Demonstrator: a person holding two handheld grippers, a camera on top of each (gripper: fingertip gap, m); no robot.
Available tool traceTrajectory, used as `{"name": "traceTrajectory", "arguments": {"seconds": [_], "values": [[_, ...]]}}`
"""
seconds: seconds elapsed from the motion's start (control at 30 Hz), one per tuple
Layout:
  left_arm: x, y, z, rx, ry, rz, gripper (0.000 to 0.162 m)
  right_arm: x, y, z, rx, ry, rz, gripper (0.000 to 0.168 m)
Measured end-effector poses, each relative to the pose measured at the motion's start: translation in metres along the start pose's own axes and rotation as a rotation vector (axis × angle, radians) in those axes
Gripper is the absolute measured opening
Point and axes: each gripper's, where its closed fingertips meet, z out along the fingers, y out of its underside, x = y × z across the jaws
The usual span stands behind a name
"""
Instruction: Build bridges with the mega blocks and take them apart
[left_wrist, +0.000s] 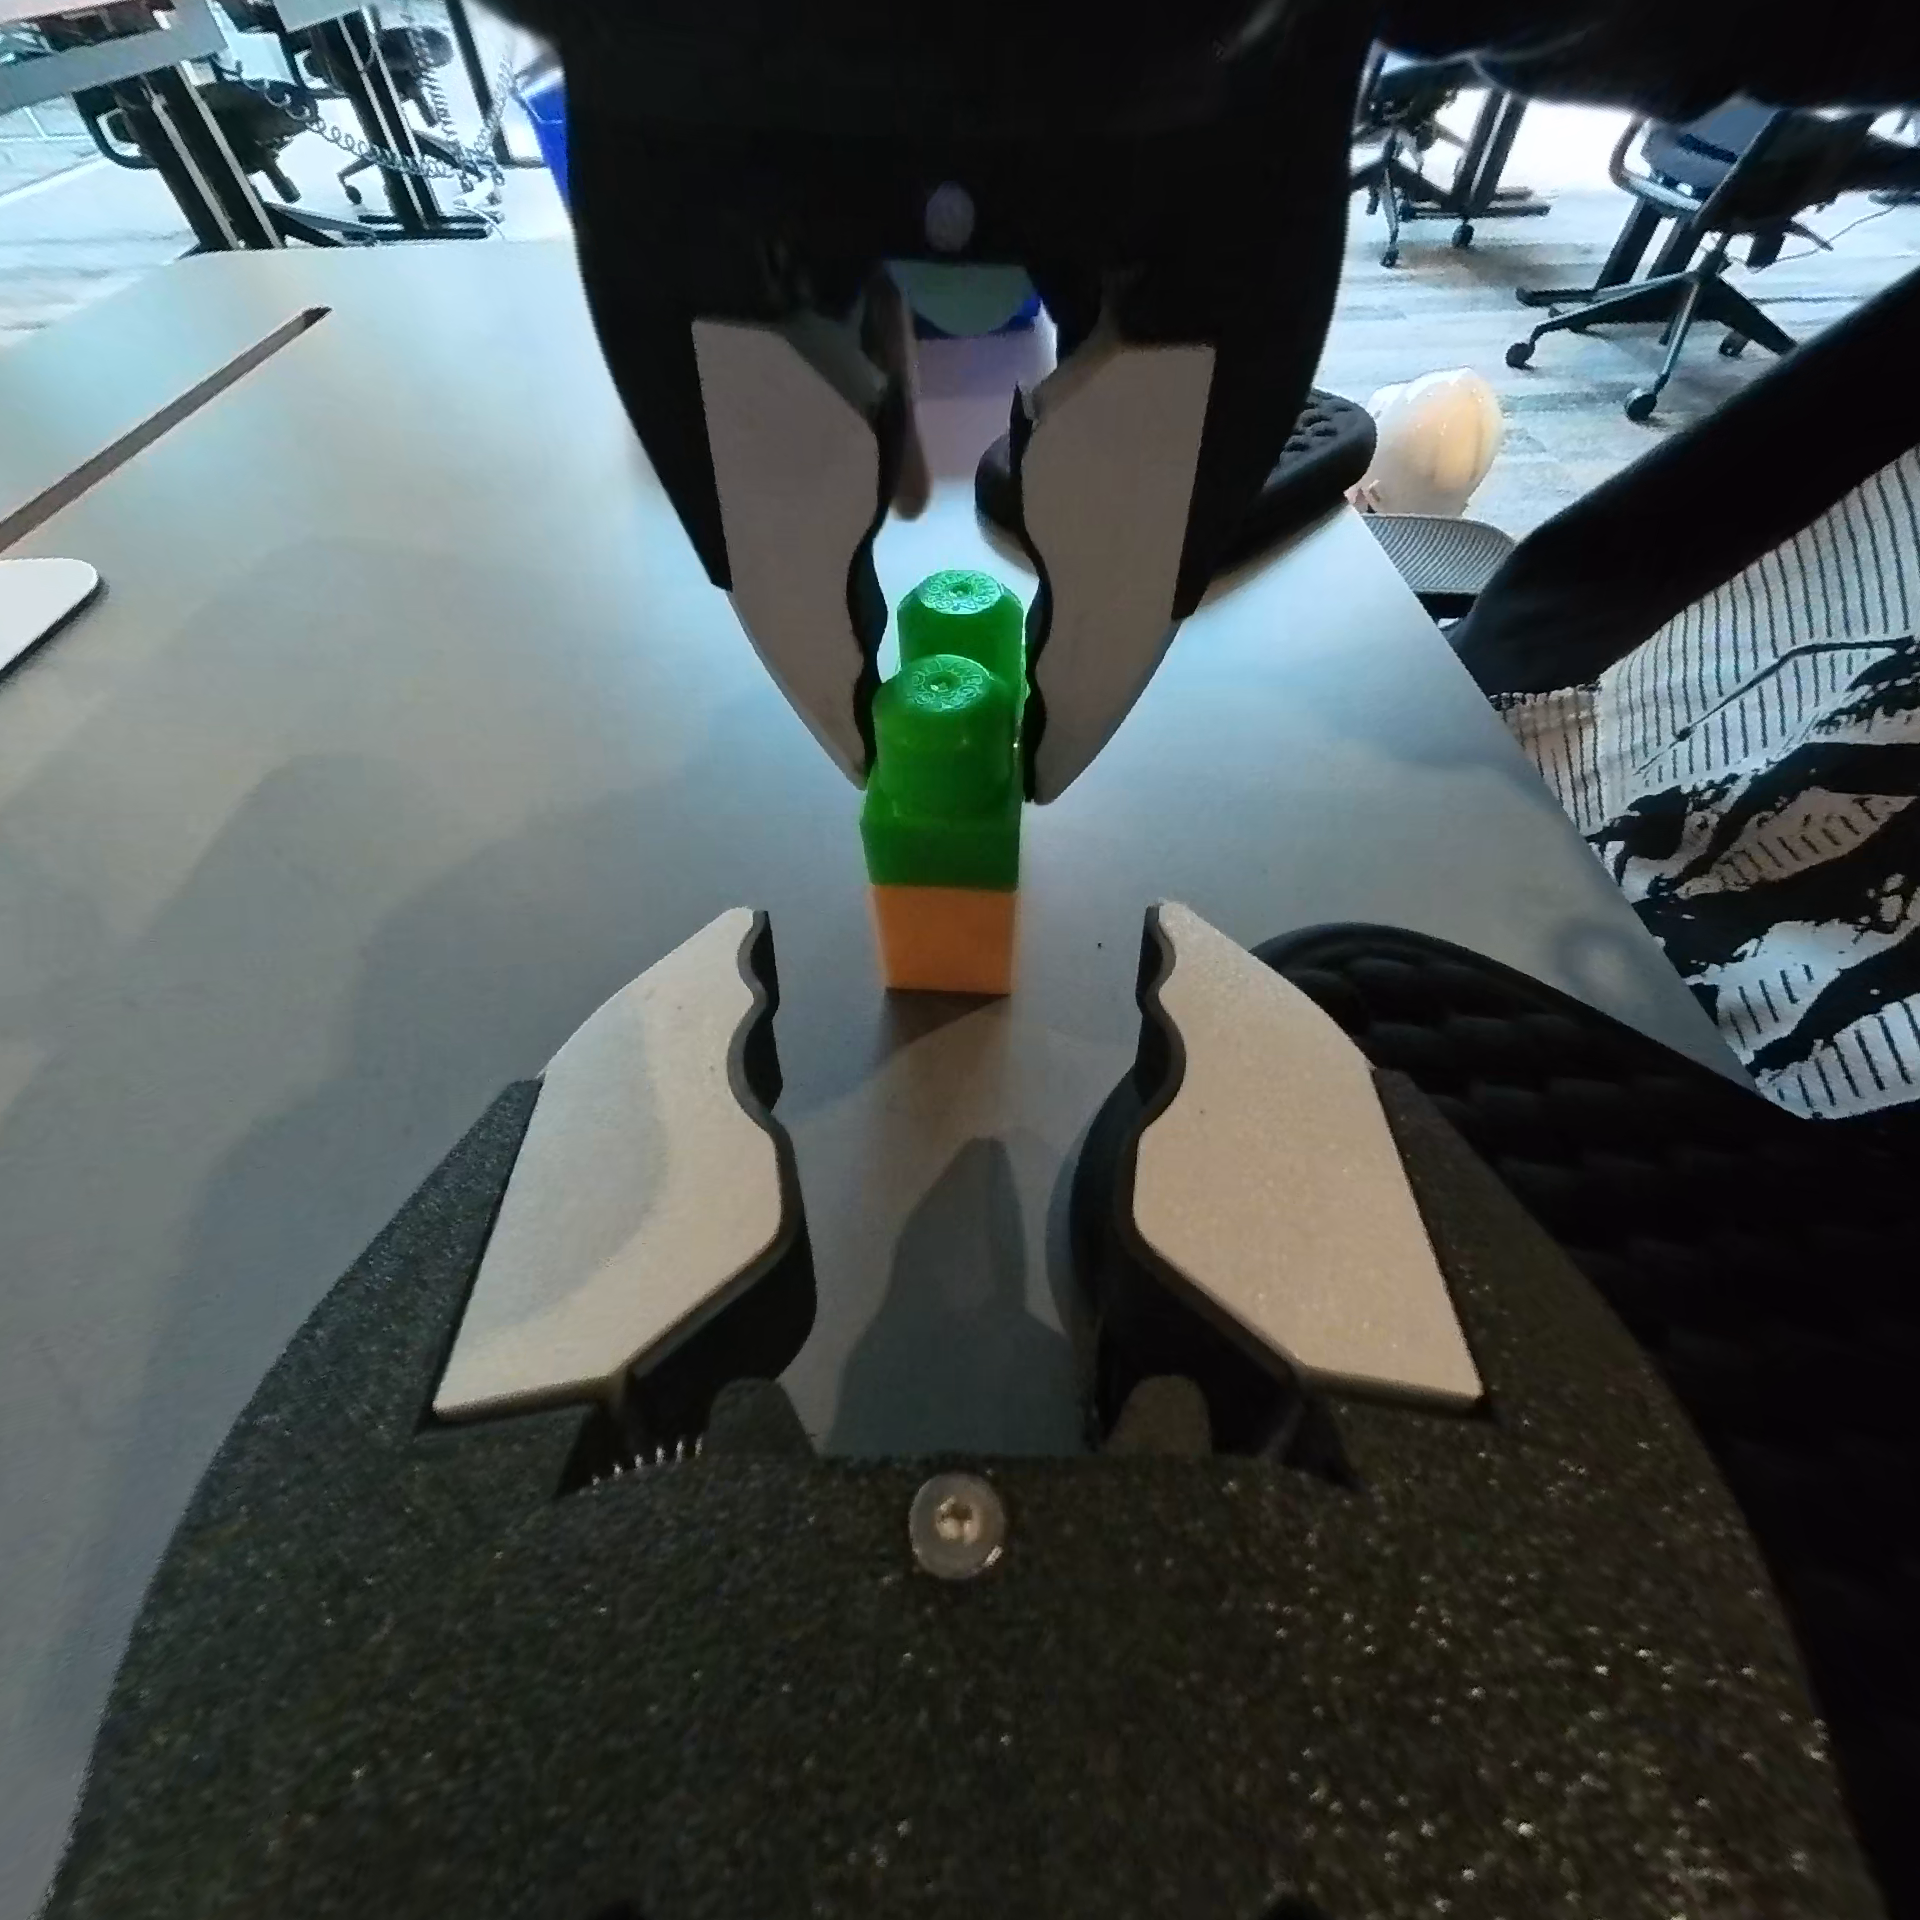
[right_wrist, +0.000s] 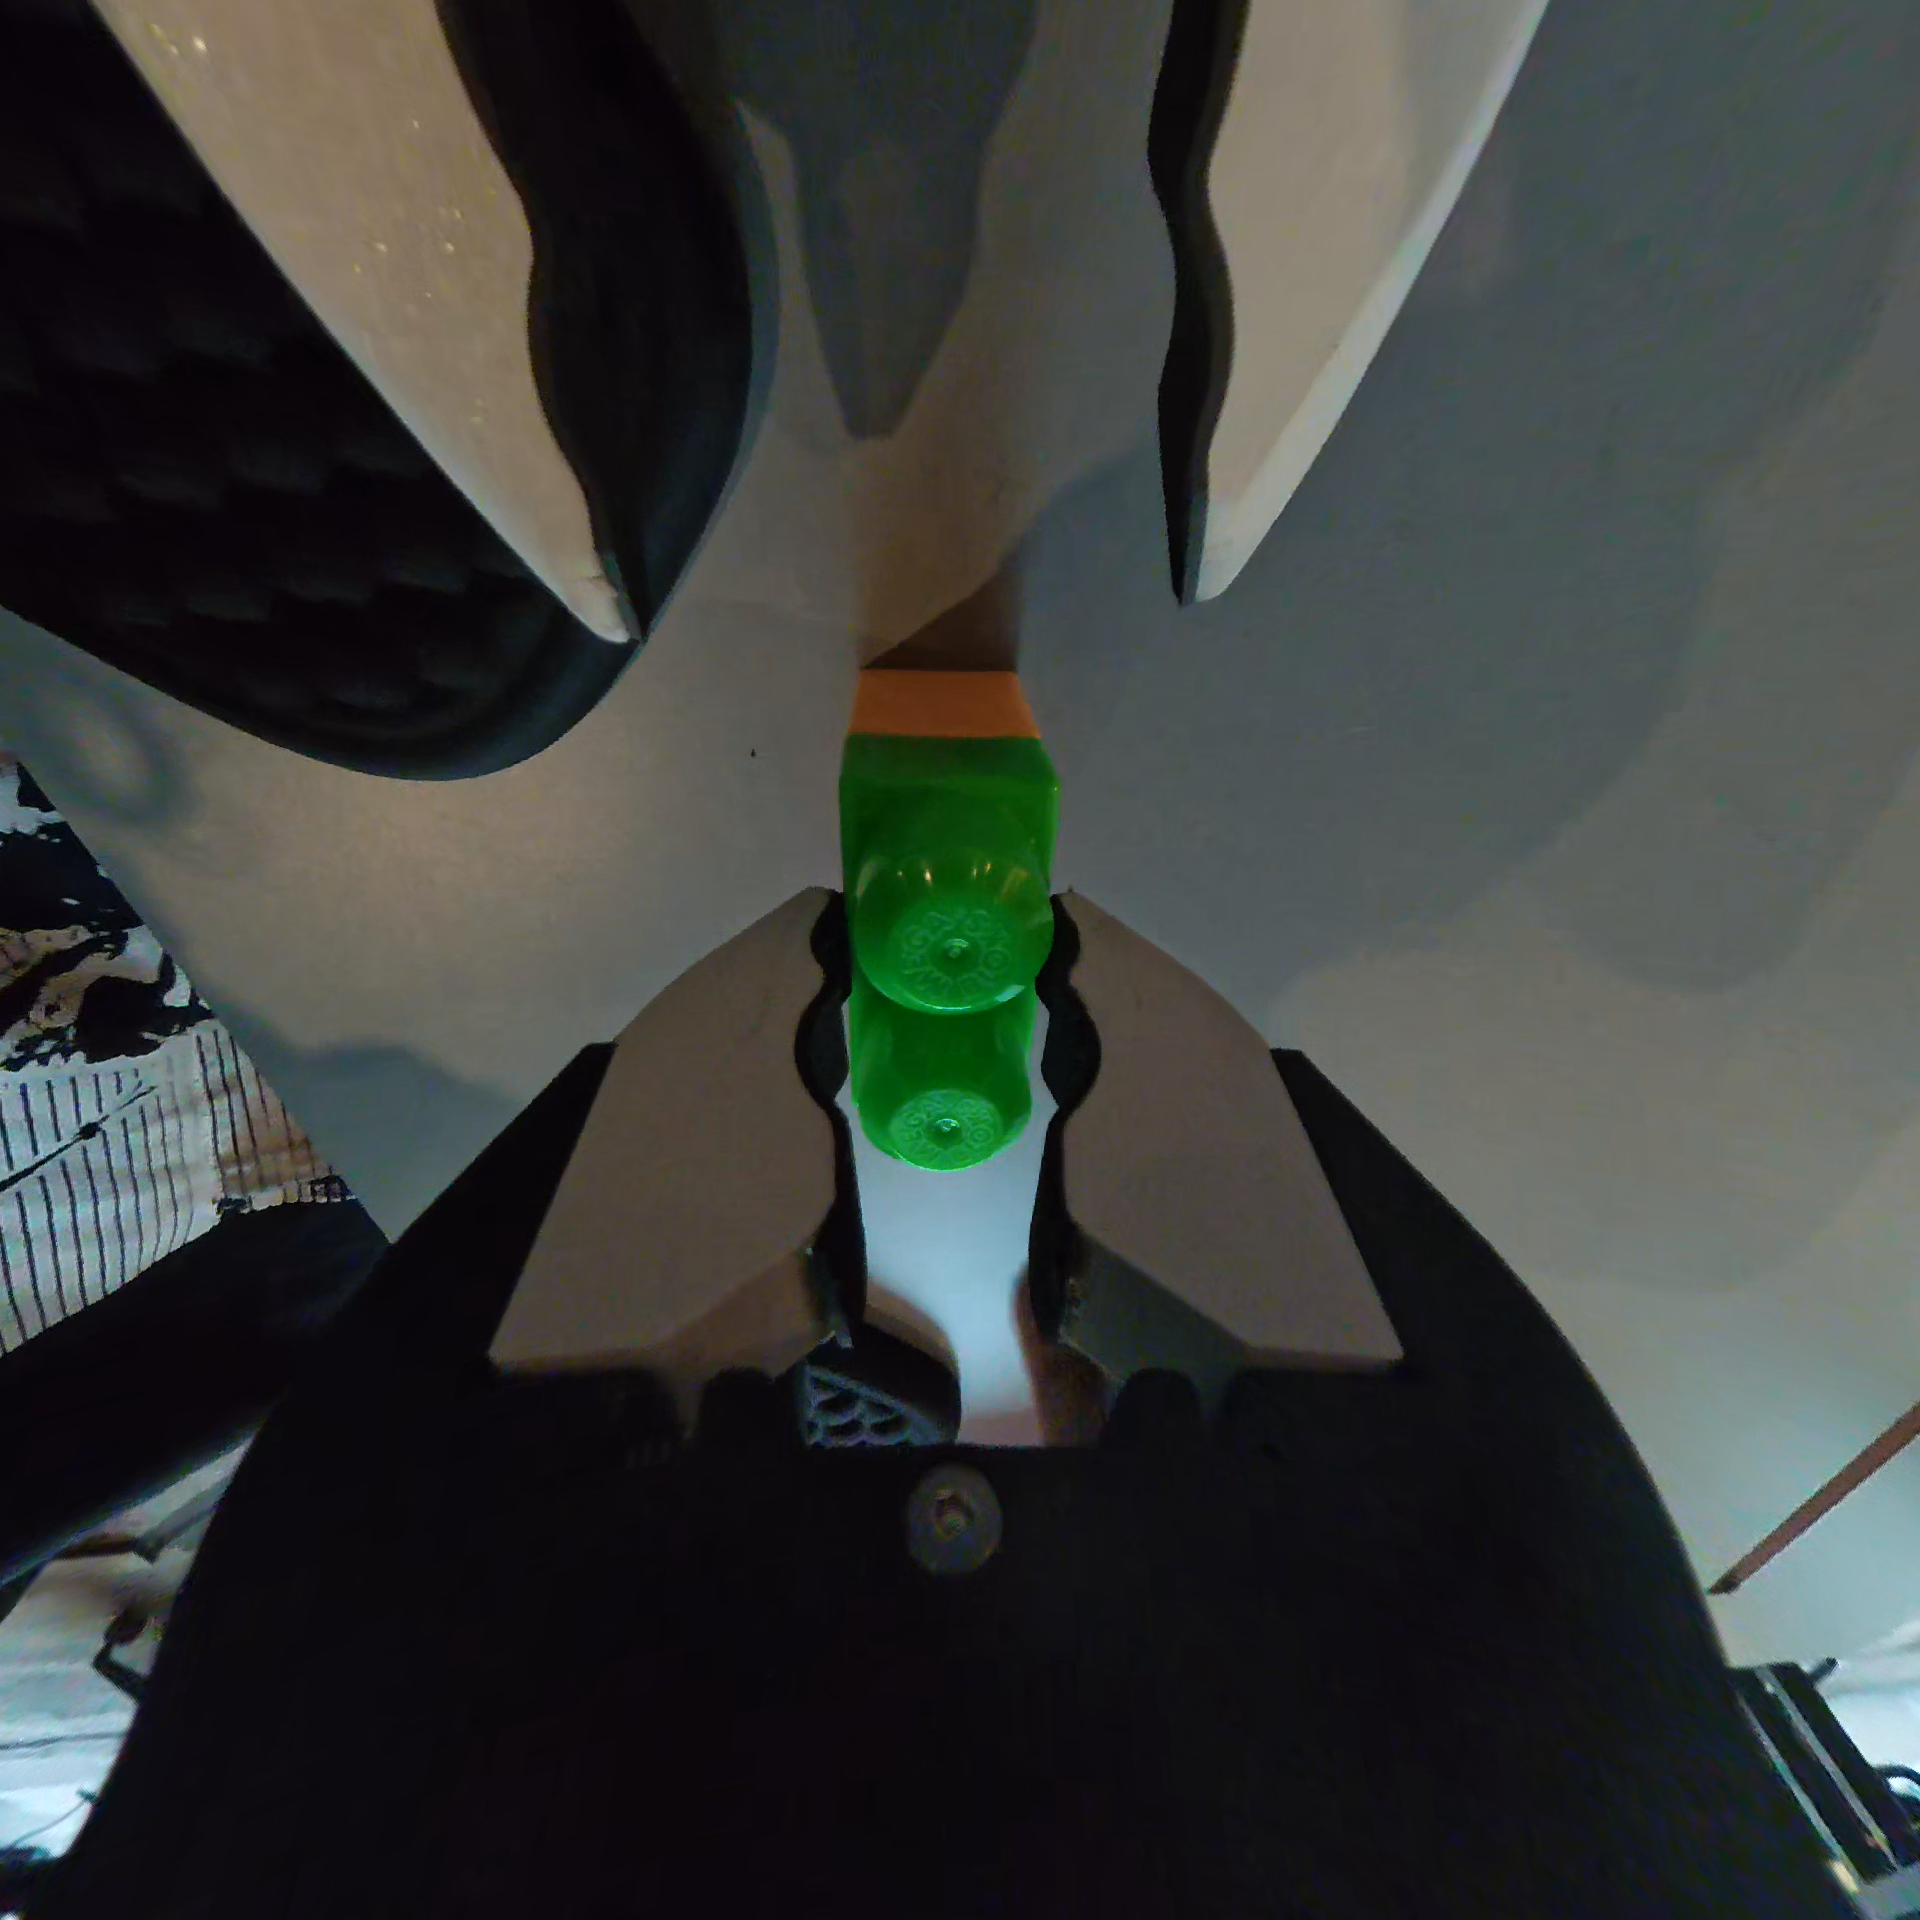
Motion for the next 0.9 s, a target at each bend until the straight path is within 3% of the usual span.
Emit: {"name": "traceTrajectory", "arguments": {"seconds": [0.43, 0.77, 0.9], "values": [[-0.001, 0.000, 0.000, 0.003, 0.004, -0.016, 0.066, -0.001, 0.000, 0.003, -0.022, -0.067, 0.000, 0.035], [-0.002, -0.002, -0.002, 0.021, -0.006, -0.017, 0.066, -0.002, 0.000, 0.003, 0.083, -0.073, -0.017, 0.036], [-0.002, -0.004, -0.004, 0.038, -0.008, -0.010, 0.066, 0.011, 0.020, -0.030, 0.181, -0.044, 0.059, 0.036]]}}
